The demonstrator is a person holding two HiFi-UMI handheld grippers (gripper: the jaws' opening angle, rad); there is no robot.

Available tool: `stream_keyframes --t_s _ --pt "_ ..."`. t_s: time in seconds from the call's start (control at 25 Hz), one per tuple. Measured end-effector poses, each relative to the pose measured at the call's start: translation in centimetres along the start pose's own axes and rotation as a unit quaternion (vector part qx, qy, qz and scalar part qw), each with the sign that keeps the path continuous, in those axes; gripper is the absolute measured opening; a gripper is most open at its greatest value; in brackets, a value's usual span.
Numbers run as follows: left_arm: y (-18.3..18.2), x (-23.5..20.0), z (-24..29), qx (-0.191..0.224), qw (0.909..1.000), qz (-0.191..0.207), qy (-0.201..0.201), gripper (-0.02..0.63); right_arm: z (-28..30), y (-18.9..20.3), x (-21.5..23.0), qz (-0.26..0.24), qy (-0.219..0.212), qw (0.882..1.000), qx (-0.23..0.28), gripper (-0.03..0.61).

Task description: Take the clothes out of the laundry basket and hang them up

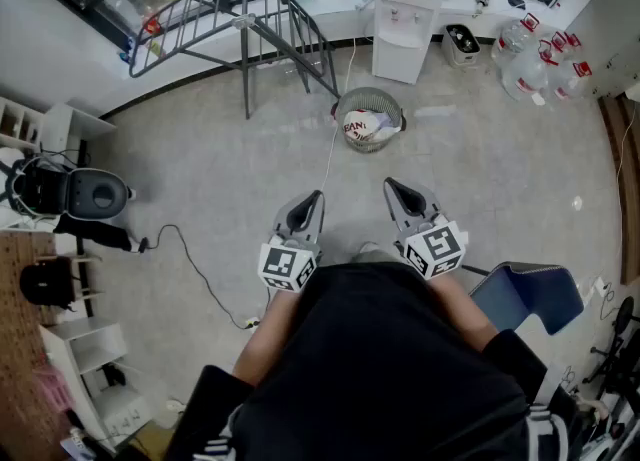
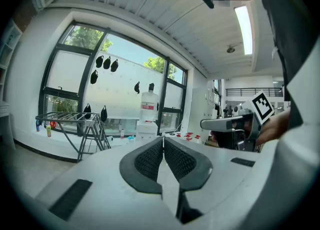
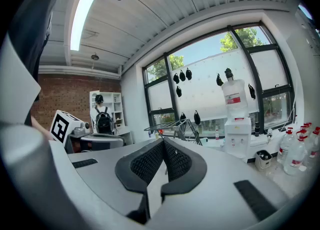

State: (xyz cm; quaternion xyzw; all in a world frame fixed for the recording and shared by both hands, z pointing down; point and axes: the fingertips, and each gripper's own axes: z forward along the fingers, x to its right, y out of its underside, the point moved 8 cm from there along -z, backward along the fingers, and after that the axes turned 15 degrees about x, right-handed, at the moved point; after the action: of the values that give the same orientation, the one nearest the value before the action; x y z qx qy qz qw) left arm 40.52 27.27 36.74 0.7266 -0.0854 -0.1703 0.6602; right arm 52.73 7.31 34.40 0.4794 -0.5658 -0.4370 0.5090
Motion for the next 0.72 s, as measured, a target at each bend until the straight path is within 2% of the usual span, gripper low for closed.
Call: stream_keyframes --t_s 0.52,0.72 --pt "0.4 -0.1 -0.6 0.000 0.9997 -0.004 -0.022 0.011 0.0 0.3 0.2 0.003 -0.031 0.999 0.014 0.000" --pt "0.0 0.0 -1.1 0.022 0.9994 -0.018 -0.021 0.012 0.3 0.2 0.4 0.006 -0.027 0.999 0.018 0.018"
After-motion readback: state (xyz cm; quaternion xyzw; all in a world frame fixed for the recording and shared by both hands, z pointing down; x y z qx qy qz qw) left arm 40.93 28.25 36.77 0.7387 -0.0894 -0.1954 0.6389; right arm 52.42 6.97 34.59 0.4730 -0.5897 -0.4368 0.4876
